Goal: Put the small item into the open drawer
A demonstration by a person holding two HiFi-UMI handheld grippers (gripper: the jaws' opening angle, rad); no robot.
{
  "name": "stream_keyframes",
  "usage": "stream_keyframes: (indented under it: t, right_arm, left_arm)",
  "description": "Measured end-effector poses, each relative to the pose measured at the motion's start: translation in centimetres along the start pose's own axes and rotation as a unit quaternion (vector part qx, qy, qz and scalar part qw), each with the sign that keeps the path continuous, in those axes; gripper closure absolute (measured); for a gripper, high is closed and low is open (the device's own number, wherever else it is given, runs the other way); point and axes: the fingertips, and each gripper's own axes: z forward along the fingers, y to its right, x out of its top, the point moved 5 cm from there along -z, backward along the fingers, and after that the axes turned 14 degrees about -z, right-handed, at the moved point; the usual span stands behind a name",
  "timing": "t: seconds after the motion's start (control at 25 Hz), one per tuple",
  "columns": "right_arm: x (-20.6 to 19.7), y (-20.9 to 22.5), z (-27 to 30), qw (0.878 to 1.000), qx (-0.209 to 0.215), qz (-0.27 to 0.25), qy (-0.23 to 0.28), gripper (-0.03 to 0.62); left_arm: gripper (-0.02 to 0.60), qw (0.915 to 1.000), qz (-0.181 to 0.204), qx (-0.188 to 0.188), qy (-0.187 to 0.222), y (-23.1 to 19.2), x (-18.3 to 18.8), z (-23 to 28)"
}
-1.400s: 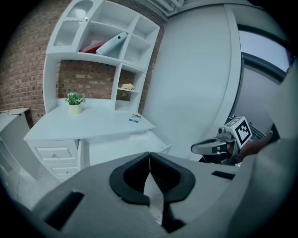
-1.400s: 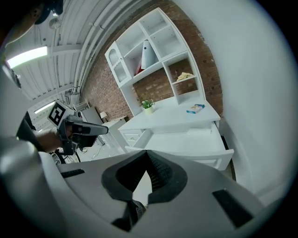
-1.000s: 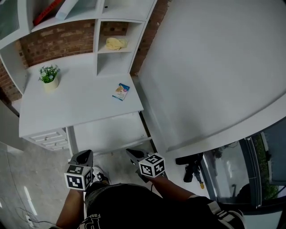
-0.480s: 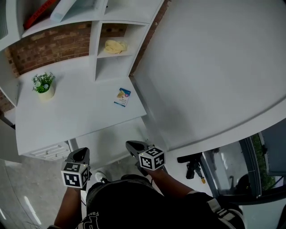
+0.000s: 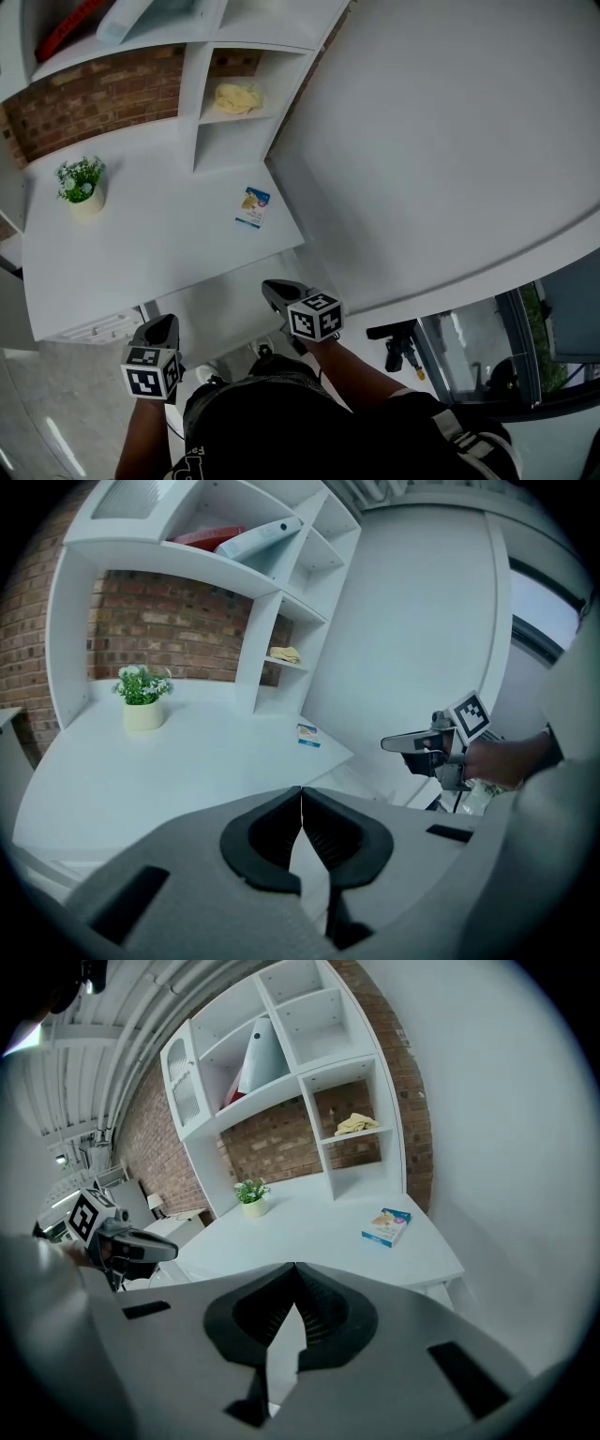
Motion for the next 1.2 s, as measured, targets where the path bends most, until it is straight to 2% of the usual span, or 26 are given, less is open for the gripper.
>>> stream_keyframes:
  t: [0.16,0.4,0.52,0.68,0.76,0.88,0.96,1.2]
  right_arm:
    - [1.5,2.5,1.6,1.000,-0.014,-0.007,0.002,0.588]
    - [3.7,7.7,5.6,0.999,-0.045,-0.018,-0.005,0.585]
    - [4.7,10.5,8.5,0.997,-0.068,-0.025,-0.009,0.555]
    - [5.2,13.7,13.1,0.995,-0.097,-0.008,-0.017,0.509]
    - [4.8,15.5,15.1,0.992,-0.119,0.013,-0.026,0.465]
    - [3.2,17.7,17.7,0.986,-0.146,0.062,-0.051,0.342]
    - [2.2,18.9,19.3,0.980,-0.161,0.089,-0.070,0.282]
    - [0.7,21.7,22.9,0.962,-0.206,0.140,-0.116,0.189]
  left_arm:
    - [0.563,0.9998,-0.013,0.010,0.012,-0.6,0.5,0.3]
    - [0.563,0.9974,-0.048,0.046,0.028,-1.1,0.4,0.3]
    - [0.563,0.9957,-0.060,0.064,0.030,-1.2,0.4,0.5]
    - [0.563,0.9924,-0.081,0.085,0.035,-1.5,0.8,0.7]
    - [0.563,0.9906,-0.094,0.091,0.038,-1.2,1.1,0.9]
    - [0.563,0.9869,-0.115,0.107,0.036,-1.7,0.7,1.3]
    - [0.563,0.9848,-0.123,0.116,0.036,-1.9,0.9,1.4]
    - [0.563,0.9823,-0.128,0.135,0.026,-1.7,0.8,1.5]
